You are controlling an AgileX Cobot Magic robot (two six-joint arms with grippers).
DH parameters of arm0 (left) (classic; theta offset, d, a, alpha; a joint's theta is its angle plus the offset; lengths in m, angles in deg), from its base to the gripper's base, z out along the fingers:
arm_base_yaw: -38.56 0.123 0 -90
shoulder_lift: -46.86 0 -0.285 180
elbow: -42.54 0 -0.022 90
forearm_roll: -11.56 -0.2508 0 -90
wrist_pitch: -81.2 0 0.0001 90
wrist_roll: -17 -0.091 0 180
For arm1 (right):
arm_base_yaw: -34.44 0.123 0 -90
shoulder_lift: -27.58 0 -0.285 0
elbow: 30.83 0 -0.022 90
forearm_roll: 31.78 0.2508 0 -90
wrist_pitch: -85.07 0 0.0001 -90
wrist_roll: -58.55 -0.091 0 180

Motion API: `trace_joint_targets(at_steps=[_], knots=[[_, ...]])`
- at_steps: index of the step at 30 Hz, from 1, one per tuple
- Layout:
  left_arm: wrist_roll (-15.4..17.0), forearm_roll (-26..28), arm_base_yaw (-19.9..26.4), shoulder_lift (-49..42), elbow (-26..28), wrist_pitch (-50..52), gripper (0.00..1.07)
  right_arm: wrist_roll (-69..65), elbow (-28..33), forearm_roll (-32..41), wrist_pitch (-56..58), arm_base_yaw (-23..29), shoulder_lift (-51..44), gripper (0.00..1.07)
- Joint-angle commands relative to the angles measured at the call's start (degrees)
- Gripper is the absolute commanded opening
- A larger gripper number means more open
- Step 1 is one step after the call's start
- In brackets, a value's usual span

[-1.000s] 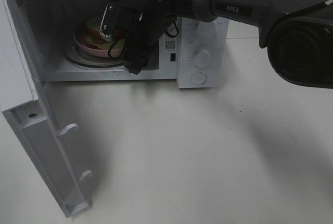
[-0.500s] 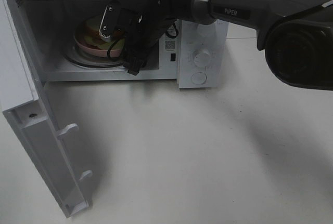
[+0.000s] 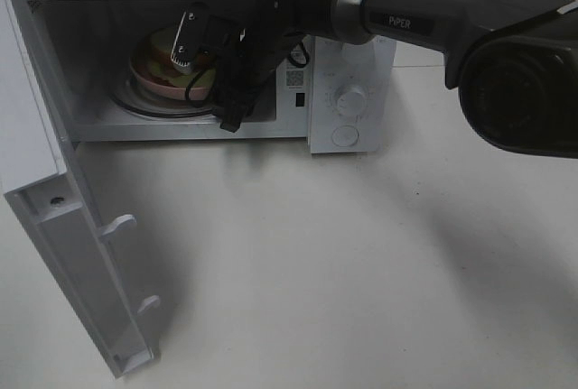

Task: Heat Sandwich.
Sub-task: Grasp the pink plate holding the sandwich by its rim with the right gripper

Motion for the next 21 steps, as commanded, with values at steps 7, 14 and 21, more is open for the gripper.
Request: trace_joint_targets(at_steps=[7,14,21], knots=[[0.2,-0.2,-0.4,-0.9,-0.1,0.8,0.68,0.1,-0.1,0.2,-2.0,-0.4,1.4,0.6],[0.2,-0.2,-0.4,-0.9,-0.1,0.8,0.68,0.1,-0.1,0.5,-2.0,-0.4,2.5,0.6],[0.2,-0.2,-0.4,-0.9,-0.1,0.8,0.68,0.1,-0.1,0.6,-2.1,-0.4,2.6,0.52]])
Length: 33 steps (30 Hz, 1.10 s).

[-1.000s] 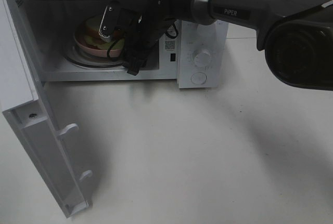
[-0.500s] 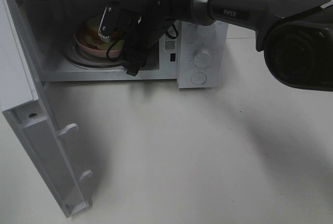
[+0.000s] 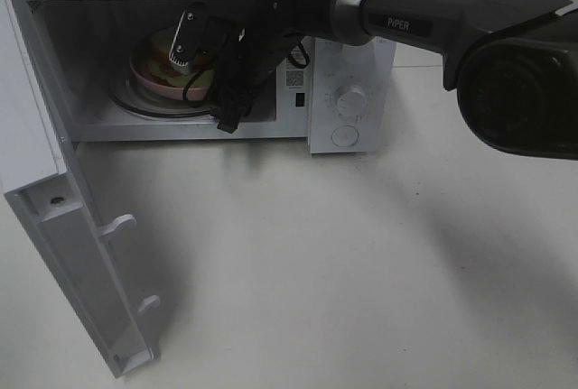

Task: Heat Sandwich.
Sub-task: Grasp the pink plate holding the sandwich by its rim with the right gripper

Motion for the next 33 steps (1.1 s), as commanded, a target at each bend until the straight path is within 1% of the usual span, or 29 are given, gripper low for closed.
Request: trace_joint_targets(at_steps=[1,2,3,4,7,8,9,11,20,27,33], knots=[[0.2,-0.2,-0.4,-0.9,-0.1,0.8,0.68,0.1,0.2,-0.5,-2.1,-0.4,2.2,0.49],[0.2,-0.2,-0.4,-0.9,-0.1,0.8,0.68,0.1,0.2,-0.5,-2.1,-0.4,2.2,0.46],[0.2,-0.2,-0.4,-0.9,-0.1,0.8,0.68,0.1,0.2,-0.5,-1.8,-0.4,2.2,0.37],[0.2,-0.2,-0.4,-0.9,-0.1,0.8,0.68,0.1,0.2,-0.5,-1.8,-0.4,2.2,0.37],[0.2,-0.2,-0.4,-0.9,-0.1,0.8,0.68,0.1,0.2,-0.5,-0.9,-0.4,2.0,0.23],[0.2,-0.2,-0.4,-0.9,-0.1,0.8,0.68,0.2,0.2,-0.5,-0.5,-0.1,1.9,0.12],[0.2,-0.2,-0.4,-0.9,-0.1,0.8,0.68,0.2,0.2,-0.5,-0.5,-0.1,1.9,0.12],[0.2,-0.2,-0.4,-0.9,-0.1,0.8,0.68,0.8,0.2,-0.5,-0.1,-0.1,1.6,0.01],[0.2,-0.2,-0.4,-0.9,-0.1,0.8,0.68,2.3,-1.8,-0.5,3.0,0.9,1.3,0.0],[0.2,-0.2,-0.4,-0.9,-0.1,0.8,0.68,2.5,-1.8,-0.6,5.0,1.4,1.1,0.0],[0.2,-0.2,-0.4,-0.9,-0.1,0.8,0.68,2.6,-1.8,-0.6,6.2,1.4,-0.9,0.0]])
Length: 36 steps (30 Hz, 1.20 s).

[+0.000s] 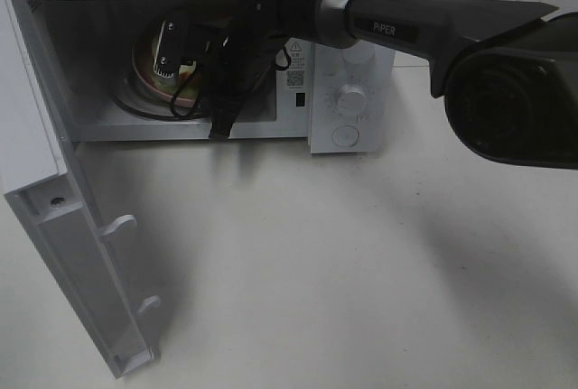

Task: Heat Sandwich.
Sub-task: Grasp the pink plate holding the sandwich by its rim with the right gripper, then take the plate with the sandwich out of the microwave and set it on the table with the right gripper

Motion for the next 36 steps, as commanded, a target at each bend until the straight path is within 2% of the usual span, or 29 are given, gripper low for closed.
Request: trace_joint_targets(at_steps=[1,36], knots=[[0.2,-0.2,-0.4,-0.9,-0.1,0.8,0.68,-0.7,0.1,-0.6,3.7,-0.5,-1.7,0.0],[0.2,-0.2,-0.4,-0.9,-0.1,0.8,0.68,3.6,0.2,0.7,10.0,0.2,-7.8,0.0]])
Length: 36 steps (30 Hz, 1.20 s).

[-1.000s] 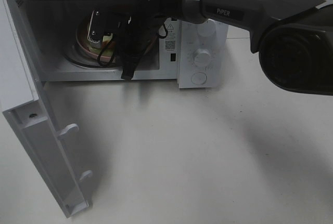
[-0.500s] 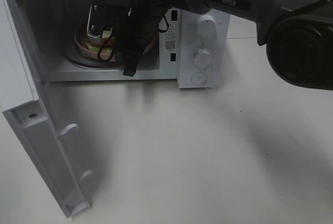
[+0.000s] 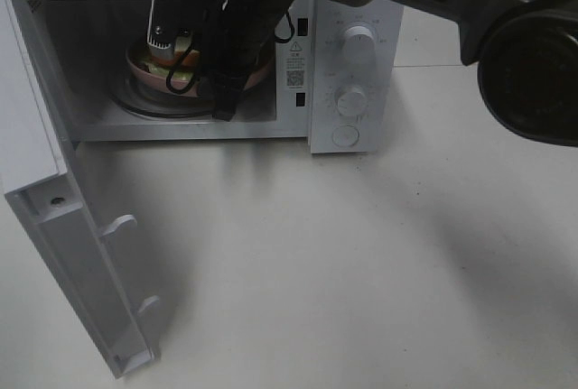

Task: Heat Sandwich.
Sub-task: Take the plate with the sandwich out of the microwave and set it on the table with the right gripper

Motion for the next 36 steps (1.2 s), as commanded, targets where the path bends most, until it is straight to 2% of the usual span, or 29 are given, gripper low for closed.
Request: trace_joint_targets(at_steps=[1,11,20,28,36], knots=[[0.2,-0.2,-0.4,-0.9,-0.1,0.8,0.68,-0.7,0.2,-1.3,1.0,-0.1,-1.8,0.0],[0.2,-0.2,-0.4,-0.9,-0.1,0.8,0.68,-0.6,3.3,-1.1,1.8,1.5,-2.8,0.0],[0.2,-0.2,-0.4,-0.9,-0.1,0.8,0.68,-1.9,6.3,-5.2,1.1,2.7,-4.9,0.0],[0.2,-0.2,-0.4,-0.9,-0.1,0.8,0.68,-2.7,15.3,-9.1,-4.9,3.5,-11.2,0.0],[0.2,-0.2,-0.4,-0.9,-0.1,0.8,0.68,-2.6,20.3,-10.3,-6.0,4.7,-15.1,0.0]])
